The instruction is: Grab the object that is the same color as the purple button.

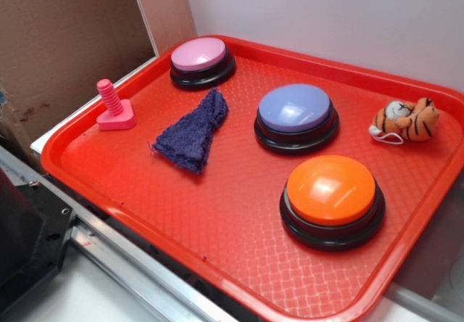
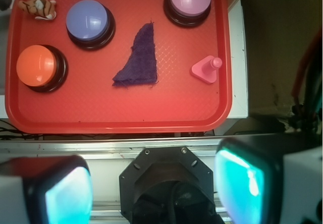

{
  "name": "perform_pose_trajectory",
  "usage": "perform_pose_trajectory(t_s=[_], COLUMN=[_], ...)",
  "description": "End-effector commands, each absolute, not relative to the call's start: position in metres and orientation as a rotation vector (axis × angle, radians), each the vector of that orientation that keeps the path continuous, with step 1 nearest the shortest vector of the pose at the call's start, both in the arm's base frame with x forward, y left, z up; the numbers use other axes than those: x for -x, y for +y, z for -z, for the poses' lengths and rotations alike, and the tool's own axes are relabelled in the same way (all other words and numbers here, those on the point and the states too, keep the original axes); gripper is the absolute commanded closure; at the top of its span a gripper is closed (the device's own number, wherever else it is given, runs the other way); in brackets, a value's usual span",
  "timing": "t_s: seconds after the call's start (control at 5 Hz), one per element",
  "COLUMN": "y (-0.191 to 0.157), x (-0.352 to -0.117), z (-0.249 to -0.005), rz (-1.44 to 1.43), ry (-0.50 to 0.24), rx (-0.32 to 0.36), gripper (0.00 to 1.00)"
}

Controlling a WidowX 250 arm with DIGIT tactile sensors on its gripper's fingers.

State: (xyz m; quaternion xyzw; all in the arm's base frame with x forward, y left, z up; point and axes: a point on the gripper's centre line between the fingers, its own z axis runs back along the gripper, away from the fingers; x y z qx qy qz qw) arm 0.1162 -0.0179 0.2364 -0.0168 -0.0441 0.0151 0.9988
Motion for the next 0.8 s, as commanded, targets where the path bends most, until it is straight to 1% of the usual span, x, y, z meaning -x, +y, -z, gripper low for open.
perform_pose_trajectory(t_s=[0.0, 0.2, 0.4, 0.6], y=[-0.018, -0.015, -0.014, -0.012], x=[-0.116, -0.137, -0.166, -0.201], z=[-0.236, -0.242, -0.238, -0.223], rz=[-0.03, -0.058, -0.055, -0.045], ry=[-0.088, -0.124, -0.118, -0.097], rx=[0.034, 0.036, 0.044, 0.022], gripper=[0.0, 0.0, 0.0, 0.0])
